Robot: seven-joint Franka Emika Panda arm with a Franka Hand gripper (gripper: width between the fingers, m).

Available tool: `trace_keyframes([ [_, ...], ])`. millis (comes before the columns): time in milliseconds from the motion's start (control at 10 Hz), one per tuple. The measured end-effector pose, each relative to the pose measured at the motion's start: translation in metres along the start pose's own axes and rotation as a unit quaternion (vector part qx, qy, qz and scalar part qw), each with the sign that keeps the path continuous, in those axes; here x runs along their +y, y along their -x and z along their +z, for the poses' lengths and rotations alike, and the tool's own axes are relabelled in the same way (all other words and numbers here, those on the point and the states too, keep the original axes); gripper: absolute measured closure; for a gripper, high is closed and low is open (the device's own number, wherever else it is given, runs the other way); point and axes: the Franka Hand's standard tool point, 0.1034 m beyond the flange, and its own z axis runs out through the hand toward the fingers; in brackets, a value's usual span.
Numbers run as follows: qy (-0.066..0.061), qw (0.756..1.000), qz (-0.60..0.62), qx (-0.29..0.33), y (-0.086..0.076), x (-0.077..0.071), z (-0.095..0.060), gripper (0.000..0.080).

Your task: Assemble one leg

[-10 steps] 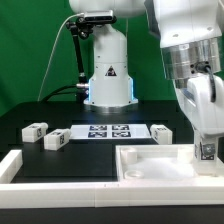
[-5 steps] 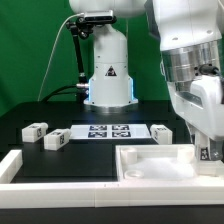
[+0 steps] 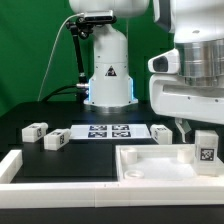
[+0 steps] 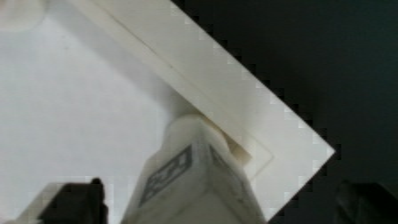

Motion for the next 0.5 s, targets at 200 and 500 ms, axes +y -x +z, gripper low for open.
trace_keyframes([
  [200,0.008,0.992,-0.129,0.005,-0.008,0.006,0.0,0.015],
  [500,0.01,0.963,-0.27,0.004,-0.012,0.012,0.001,0.015],
])
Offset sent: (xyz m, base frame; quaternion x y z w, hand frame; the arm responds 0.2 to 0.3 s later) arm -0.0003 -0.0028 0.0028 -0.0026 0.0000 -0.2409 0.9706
